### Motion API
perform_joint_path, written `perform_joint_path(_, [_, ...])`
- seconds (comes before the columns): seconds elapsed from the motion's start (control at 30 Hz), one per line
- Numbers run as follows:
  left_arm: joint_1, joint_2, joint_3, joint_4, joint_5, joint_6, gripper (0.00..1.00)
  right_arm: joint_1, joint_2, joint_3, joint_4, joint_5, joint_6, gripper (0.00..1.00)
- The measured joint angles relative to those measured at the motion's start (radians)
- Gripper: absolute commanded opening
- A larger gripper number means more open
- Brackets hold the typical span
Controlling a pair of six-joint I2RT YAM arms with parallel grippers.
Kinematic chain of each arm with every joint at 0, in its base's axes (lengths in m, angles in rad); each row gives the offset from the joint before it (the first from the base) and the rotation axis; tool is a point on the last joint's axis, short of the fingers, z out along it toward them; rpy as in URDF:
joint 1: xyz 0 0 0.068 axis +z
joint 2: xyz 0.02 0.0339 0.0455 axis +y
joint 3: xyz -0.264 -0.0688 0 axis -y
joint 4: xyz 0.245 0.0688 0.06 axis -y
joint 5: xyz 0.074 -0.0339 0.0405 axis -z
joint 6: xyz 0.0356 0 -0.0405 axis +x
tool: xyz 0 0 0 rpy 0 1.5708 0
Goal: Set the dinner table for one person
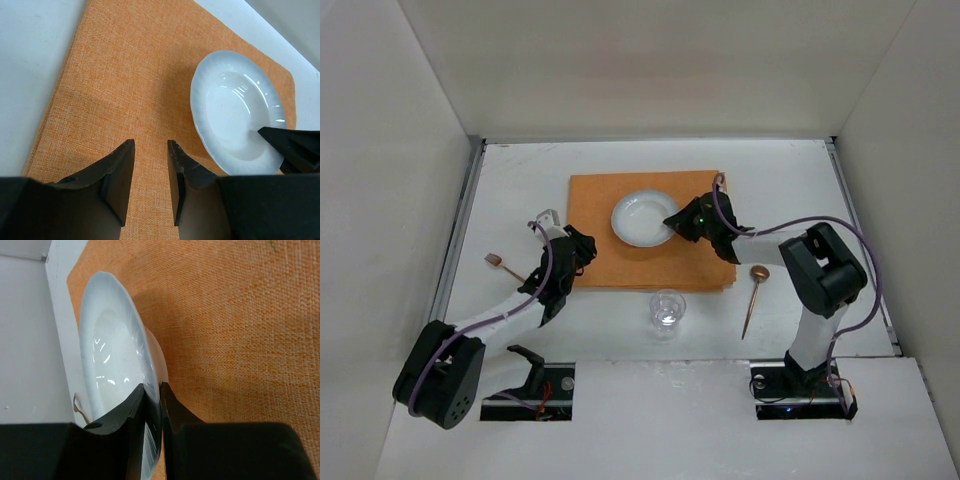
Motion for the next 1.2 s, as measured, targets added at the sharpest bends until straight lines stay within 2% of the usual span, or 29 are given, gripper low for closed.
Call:
perform_joint_path(0.1, [0.000, 0.005, 0.000, 0.002, 0.000, 0.000, 0.30, 0.000, 0.030, 0.001, -0.002, -0.009, 0.024, 0.28])
perform_joint_path(0.23, [0.000, 0.015, 0.000, 0.005, 0.001, -0.002, 0.30, 0.000, 0.042, 0.000, 0.005, -0.016, 0.056, 0.50])
perform_joint_path(0.3, [0.000, 0.015, 0.000, 0.007, 0.001, -0.002, 0.30, 0.000, 0.040, -0.003, 0.016, -0.016, 0.062, 0.56])
perform_joint_path(0.57, [0.003, 0.014, 0.000, 0.007, 0.001, -0.005, 0.31, 0.005, -0.077, -0.114, 0.010, 0.000, 0.048, 0.65])
perform_joint_path(0.73, [0.005, 0.012, 0.000, 0.007, 0.000, -0.005, 0.31, 0.005, -0.206, -0.185, -0.011, 0.017, 0.019, 0.65])
perform_joint_path(0.8, [0.005, 0.012, 0.000, 0.007, 0.001, -0.005, 0.31, 0.006, -0.266, -0.225, -0.025, 0.021, 0.004, 0.60])
perform_joint_path(0.87, [0.003, 0.012, 0.000, 0.007, 0.001, -0.005, 0.31, 0.012, -0.334, -0.265, -0.051, 0.028, -0.020, 0.44])
perform_joint_path(0.93, [-0.003, 0.012, 0.000, 0.007, 0.000, -0.005, 0.31, 0.032, -0.415, -0.294, -0.099, 0.040, -0.053, 0.22])
perform_joint_path(1.0, [-0.008, 0.013, 0.000, 0.008, 0.001, -0.005, 0.31, 0.067, -0.507, -0.303, -0.169, 0.053, -0.094, 0.12])
perform_joint_path(1.07, [-0.012, 0.014, 0.000, 0.007, 0.002, -0.008, 0.31, 0.112, -0.606, -0.298, -0.246, 0.064, -0.154, 0.12])
perform_joint_path(1.2, [-0.013, 0.014, 0.000, 0.008, 0.002, -0.009, 0.31, 0.205, -0.753, -0.237, -0.465, 0.097, -0.271, 0.33])
